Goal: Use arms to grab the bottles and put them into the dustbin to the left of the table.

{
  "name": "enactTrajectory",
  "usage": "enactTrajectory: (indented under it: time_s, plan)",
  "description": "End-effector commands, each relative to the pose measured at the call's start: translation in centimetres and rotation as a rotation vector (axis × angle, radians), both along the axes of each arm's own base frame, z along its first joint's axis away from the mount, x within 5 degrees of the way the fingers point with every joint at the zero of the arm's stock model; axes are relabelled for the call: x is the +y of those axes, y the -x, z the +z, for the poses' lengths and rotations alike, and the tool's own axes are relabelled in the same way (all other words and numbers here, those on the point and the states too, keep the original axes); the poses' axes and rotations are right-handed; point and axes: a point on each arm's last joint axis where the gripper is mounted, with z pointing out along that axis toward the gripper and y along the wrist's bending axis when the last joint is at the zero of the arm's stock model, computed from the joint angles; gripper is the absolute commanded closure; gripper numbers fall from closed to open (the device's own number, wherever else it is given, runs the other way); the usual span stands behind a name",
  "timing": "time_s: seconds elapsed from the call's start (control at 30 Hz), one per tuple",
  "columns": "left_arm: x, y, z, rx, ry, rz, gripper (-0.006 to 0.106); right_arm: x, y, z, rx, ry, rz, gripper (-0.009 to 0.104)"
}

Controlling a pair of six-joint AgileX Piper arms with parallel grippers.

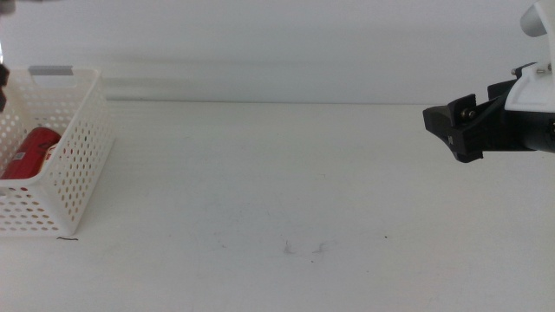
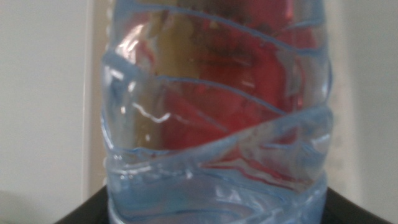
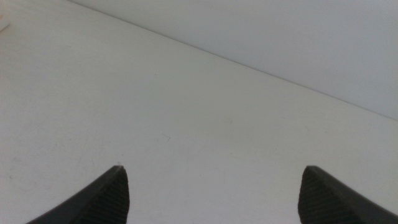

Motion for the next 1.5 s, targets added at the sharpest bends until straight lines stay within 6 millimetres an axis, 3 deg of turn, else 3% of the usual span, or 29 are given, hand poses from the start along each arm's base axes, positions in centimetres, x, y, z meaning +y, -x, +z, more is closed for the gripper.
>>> enactTrajectory:
  time_s: [0.0, 0.17, 0.27, 0.37, 0.53, 0.7, 0.87, 1.07, 1.23, 1.3, 1.47]
  plan:
    - [0.4, -0.8, -0.4, -0.022, 0.007, -0.029, 0.102, 0.0, 0.1, 0.1, -0.012, 0.005, 0.007, 0.007]
    - [0.9, -2.9, -3.5, 0.011, 0.05, -0.005, 0.101, 0.0, 0.1, 0.1, -0.012, 0.005, 0.007, 0.007]
    - [1.1, -3.8, -5.0, 0.022, 0.067, 0.006, 0.091, 0.0, 0.1, 0.1, -0.012, 0.005, 0.007, 0.007]
    - [1.3, -4.2, -6.3, 0.053, 0.056, 0.002, 0.068, 0.0, 0.1, 0.1, -0.012, 0.005, 0.007, 0.007]
    - [1.7, -4.4, -7.3, 0.097, 0.019, -0.032, 0.01, 0.0, 0.1, 0.1, -0.012, 0.005, 0.007, 0.007]
    - [1.2, -4.3, -6.9, 0.085, 0.063, -0.009, 0.007, 0.0, 0.1, 0.1, -0.012, 0.005, 0.007, 0.007]
    - [-0.3, -2.7, -3.7, 0.052, 0.098, 0.007, 0.007, 0.0, 0.1, 0.1, -0.012, 0.005, 0.007, 0.007]
    - [-5.0, 1.3, 3.9, -0.132, 0.068, -0.074, 0.007, 0.0, 0.1, 0.1, -0.012, 0.005, 0.007, 0.007]
    - [-11.0, 7.7, 11.2, -0.393, 0.143, -0.255, 0.007, 0.0, 0.1, 0.1, -0.012, 0.005, 0.007, 0.007]
    - [-12.8, 10.3, 13.0, -0.482, 0.148, -0.333, 0.007, 0.0, 0.1, 0.1, -0.012, 0.005, 0.007, 0.007]
    - [-14.8, 15.6, 14.2, -0.647, 0.157, -0.44, 0.007, 0.0, 0.1, 0.1, -0.012, 0.005, 0.007, 0.007]
